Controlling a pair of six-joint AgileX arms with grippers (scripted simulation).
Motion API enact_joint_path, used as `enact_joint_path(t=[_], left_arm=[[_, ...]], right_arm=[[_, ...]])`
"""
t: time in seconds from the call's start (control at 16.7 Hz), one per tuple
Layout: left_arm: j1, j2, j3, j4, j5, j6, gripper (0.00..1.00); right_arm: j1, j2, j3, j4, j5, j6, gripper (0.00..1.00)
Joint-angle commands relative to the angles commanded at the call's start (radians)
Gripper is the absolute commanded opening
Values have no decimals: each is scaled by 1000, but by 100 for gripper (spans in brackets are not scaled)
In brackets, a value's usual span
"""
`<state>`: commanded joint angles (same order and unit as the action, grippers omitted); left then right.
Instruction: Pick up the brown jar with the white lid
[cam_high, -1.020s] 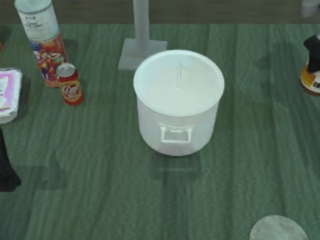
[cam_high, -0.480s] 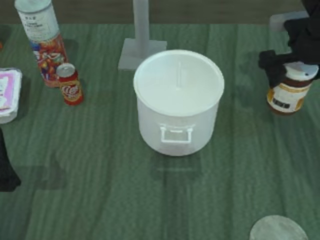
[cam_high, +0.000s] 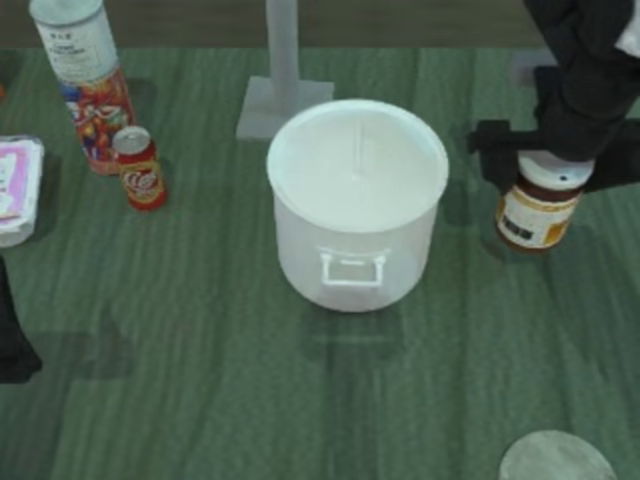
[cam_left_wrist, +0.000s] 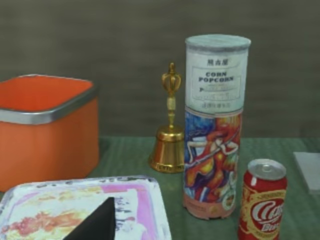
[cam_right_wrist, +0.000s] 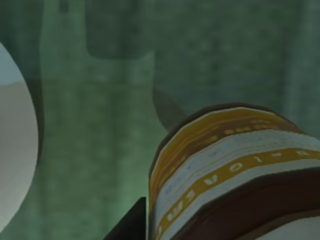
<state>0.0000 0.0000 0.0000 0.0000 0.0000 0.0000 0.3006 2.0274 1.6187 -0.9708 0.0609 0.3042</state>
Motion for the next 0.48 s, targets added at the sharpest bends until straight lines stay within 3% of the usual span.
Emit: enact_joint_path(t=[0.48], left_arm=[[0, 0, 0, 0, 0, 0, 100]], right_arm=[[-3, 37, -52, 86, -2, -1, 0]])
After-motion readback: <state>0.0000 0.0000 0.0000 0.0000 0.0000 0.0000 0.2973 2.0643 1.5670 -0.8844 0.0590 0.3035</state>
